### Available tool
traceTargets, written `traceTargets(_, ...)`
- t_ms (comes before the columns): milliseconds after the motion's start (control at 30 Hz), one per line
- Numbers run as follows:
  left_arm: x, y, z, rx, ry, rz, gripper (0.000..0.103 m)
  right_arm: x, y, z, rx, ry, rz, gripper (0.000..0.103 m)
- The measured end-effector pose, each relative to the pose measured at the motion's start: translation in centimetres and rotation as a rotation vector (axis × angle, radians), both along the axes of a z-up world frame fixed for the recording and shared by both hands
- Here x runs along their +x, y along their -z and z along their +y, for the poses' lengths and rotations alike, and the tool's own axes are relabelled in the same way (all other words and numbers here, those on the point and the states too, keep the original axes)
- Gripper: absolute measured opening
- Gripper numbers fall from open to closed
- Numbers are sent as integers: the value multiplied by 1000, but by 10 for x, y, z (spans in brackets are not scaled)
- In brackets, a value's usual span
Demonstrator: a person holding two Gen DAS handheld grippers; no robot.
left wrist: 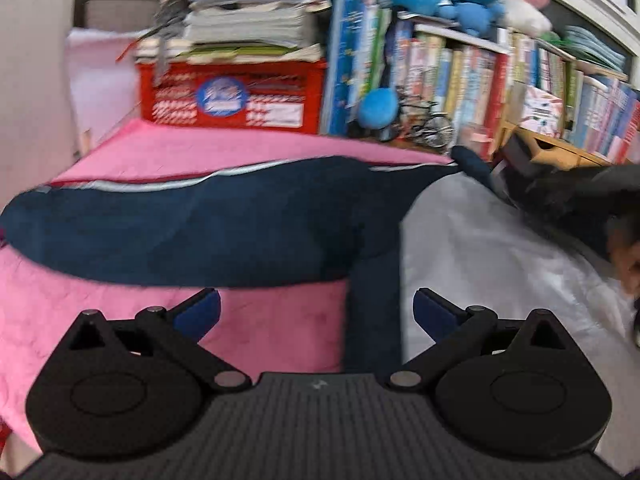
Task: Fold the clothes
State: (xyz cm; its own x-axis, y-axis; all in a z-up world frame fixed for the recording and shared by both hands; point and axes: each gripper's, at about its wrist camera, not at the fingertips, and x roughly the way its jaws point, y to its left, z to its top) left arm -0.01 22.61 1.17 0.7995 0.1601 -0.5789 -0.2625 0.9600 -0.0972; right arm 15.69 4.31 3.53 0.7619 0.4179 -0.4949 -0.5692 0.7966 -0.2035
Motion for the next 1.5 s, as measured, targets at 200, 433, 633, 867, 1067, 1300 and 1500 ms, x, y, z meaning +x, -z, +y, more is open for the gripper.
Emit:
traceTargets(200, -8, 10, 19, -42, -18, 6, 103, -31, 19, 41, -103, -117, -14, 59)
traceTargets(433, -8, 19, 24, -67, -30, 10, 103, -45, -2, 12, 16, -155, 15, 83)
traceTargets(633, -12, 18, 18, -42, -32, 26, 103, 9, 20, 32, 77, -21, 243, 53)
traceTargets(867, -23, 9, 6, -38, -14, 31, 103, -4, -7, 16, 245, -67, 313, 57)
traceTargets(1067, -42, -9, -25, -3, 55, 0, 103, -97, -41, -79, 297, -25, 148, 79)
traceTargets(1300, -94, -20, -67, -2, 174, 14, 103, -236, -31, -188, 234, 176, 47, 93)
traceTargets(1500, -142, -24, -109, 30, 289, 101, 103, -328, 9, -220, 175, 266, 63, 98)
